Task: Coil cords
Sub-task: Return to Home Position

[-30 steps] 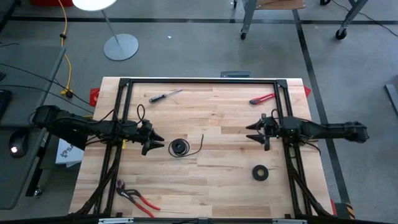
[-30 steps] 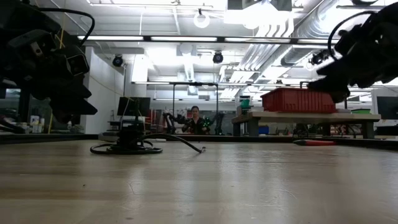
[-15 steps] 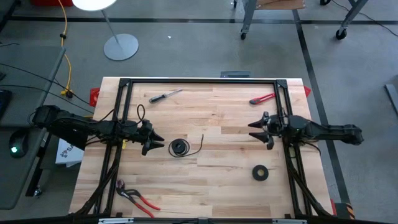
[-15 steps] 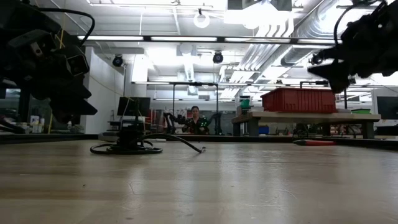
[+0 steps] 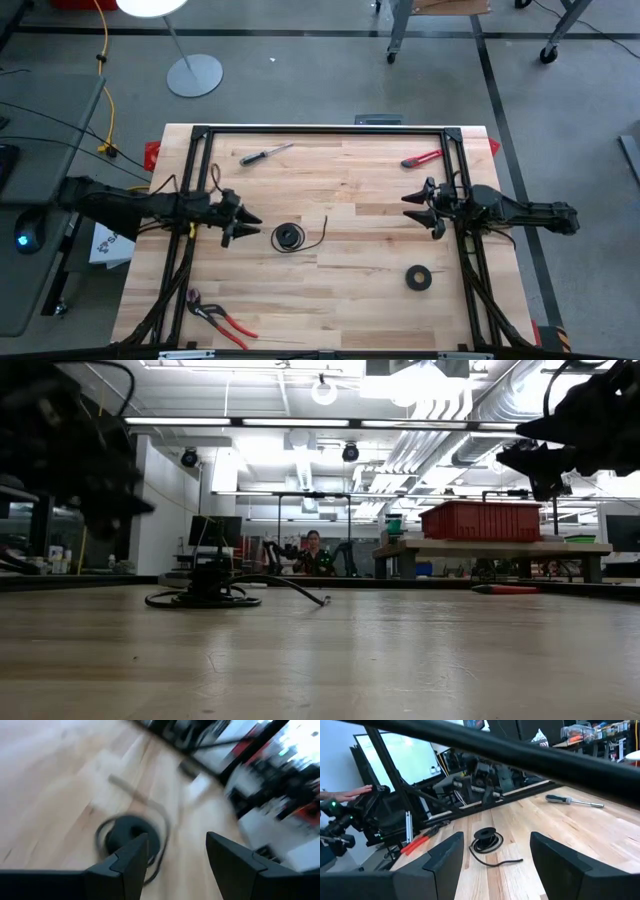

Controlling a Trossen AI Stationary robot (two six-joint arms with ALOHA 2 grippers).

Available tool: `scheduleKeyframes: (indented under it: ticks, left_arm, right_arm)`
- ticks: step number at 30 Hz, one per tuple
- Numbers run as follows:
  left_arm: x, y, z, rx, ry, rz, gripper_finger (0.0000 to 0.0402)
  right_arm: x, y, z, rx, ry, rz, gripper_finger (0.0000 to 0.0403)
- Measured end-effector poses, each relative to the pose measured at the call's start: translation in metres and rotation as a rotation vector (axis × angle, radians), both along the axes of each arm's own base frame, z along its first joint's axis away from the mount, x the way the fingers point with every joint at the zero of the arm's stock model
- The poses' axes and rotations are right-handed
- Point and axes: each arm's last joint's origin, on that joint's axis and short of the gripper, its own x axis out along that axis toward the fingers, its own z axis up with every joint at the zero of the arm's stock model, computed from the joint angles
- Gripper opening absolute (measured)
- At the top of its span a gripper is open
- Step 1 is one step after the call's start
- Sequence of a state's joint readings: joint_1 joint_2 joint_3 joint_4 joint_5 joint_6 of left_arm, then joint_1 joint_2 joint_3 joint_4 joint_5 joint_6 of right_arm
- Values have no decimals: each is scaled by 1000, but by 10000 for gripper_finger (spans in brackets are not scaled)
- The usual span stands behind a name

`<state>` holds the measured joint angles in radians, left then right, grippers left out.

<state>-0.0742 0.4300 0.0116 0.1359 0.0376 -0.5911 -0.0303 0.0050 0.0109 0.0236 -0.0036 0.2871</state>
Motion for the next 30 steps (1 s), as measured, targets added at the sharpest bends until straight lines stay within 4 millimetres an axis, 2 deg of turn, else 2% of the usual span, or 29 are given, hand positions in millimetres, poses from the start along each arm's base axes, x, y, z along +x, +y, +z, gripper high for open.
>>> scheduleKeyframes:
  ticks: [7,16,30]
  left_arm:
    - [-11,1,19,-15,-202,1,193]
    - [-23,2,35,-28,-382,1,193]
    - [-25,2,37,-30,-407,1,193]
  right_arm:
    - [0,0,-1,0,13,0,220]
    - [0,0,-1,0,15,0,220]
    - [0,0,-2,0,16,0,220]
